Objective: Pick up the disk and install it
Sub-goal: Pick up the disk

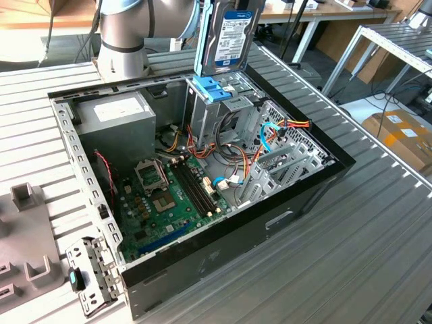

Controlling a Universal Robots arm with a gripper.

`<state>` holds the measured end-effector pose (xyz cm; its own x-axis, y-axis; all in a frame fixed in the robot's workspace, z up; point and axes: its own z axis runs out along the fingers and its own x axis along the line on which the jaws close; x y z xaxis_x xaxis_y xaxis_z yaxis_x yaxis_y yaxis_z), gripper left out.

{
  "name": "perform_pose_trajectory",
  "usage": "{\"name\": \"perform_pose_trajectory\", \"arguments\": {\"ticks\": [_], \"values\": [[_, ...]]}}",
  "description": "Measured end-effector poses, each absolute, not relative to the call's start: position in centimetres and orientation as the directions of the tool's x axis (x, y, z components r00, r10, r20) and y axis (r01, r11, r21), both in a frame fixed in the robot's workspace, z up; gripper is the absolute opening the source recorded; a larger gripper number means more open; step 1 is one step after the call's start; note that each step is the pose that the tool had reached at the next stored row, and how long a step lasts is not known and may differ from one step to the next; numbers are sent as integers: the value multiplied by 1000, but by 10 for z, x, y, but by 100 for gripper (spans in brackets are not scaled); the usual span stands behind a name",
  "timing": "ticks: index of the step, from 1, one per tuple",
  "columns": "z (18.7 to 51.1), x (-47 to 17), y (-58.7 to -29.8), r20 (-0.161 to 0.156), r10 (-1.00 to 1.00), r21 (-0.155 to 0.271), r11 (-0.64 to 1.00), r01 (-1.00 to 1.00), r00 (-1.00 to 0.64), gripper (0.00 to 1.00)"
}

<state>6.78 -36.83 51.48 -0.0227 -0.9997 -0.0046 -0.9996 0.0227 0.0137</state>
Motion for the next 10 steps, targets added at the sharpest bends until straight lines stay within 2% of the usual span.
{"name": "perform_pose_trajectory", "arguments": {"ticks": [10], "values": [[515, 69, -409, -5, -1000, 14, 24, -1000, -24, 35]]}}
